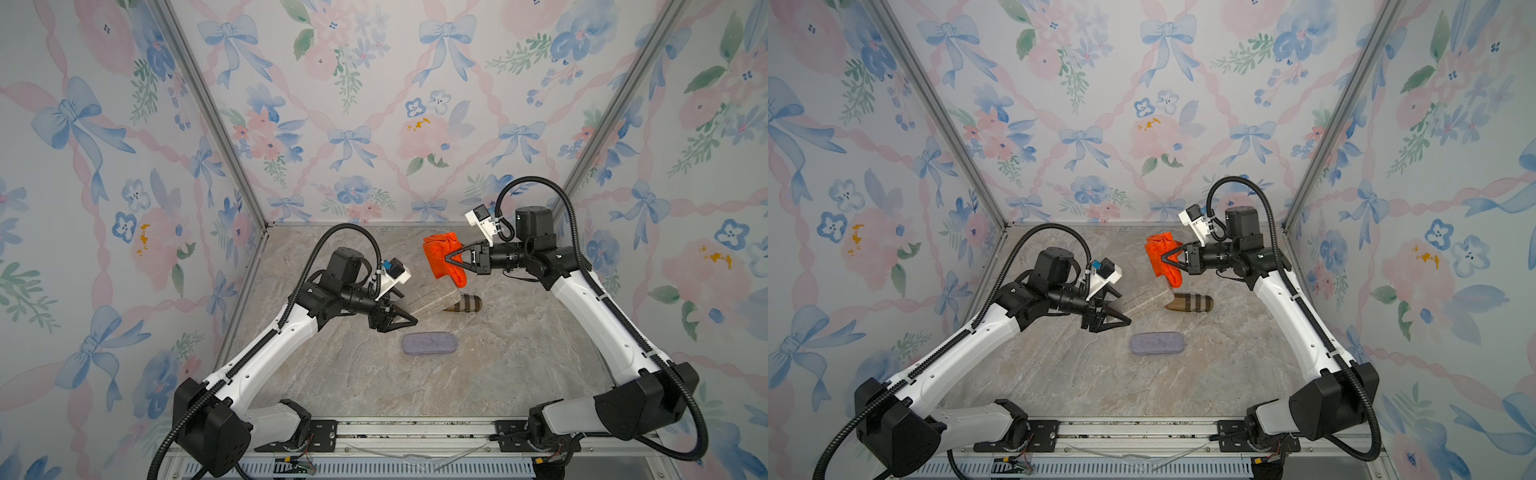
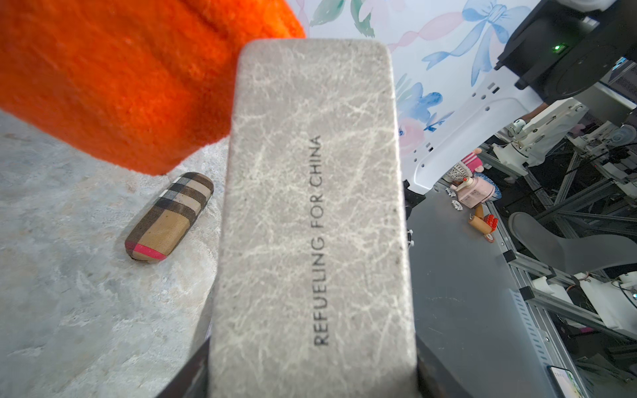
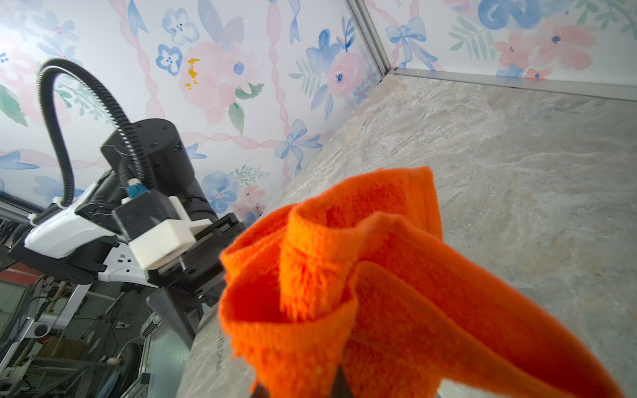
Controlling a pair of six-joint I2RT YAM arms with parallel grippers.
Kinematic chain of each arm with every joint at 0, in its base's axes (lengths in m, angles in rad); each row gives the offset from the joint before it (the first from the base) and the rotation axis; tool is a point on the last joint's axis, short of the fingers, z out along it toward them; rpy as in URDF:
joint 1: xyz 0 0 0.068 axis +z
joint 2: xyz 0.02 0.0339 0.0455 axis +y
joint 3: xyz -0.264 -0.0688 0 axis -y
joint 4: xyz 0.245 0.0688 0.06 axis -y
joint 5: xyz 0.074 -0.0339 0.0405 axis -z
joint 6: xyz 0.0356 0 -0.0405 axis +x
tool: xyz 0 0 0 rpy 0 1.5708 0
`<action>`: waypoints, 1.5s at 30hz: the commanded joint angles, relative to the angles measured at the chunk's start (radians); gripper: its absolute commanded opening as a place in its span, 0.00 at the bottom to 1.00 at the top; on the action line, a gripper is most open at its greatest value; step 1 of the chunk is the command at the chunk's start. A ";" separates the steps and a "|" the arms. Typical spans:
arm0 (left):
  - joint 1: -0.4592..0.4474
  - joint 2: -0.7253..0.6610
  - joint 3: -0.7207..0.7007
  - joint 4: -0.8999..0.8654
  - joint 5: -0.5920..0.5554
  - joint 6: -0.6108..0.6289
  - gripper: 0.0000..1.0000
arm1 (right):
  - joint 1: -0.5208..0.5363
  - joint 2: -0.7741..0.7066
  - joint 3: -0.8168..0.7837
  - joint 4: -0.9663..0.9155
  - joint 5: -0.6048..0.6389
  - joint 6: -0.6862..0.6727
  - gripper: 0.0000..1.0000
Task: Wipe the eyeglass case
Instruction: Wipe the dirt from the eyeglass case.
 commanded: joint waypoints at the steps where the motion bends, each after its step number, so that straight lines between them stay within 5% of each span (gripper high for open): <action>1: 0.019 0.005 0.011 0.032 0.012 0.023 0.27 | -0.006 -0.075 0.004 -0.018 -0.029 0.019 0.00; 6: 0.032 0.010 0.034 0.030 0.023 0.027 0.27 | -0.007 -0.113 -0.020 -0.083 -0.001 0.000 0.00; 20: -0.009 0.014 0.087 0.032 0.027 0.017 0.27 | 0.042 -0.007 -0.241 0.501 -0.027 0.320 0.00; 28: -0.009 -0.042 0.068 0.037 -0.026 -0.036 0.26 | -0.032 0.020 -0.284 0.593 0.079 0.372 0.00; 31: 0.023 -0.075 0.035 0.155 0.019 -0.180 0.25 | -0.058 -0.085 -0.316 0.589 0.134 0.348 0.00; 35: 0.054 -0.119 -0.035 0.522 0.070 -0.532 0.25 | -0.028 -0.261 -0.407 0.678 0.184 0.357 0.00; 40: 0.040 -0.098 -0.015 0.717 0.062 -0.771 0.25 | 0.180 -0.401 -0.546 0.928 0.324 0.366 0.00; 45: -0.004 -0.073 0.002 0.775 0.071 -0.876 0.26 | 0.387 -0.324 -0.614 1.224 0.465 0.341 0.00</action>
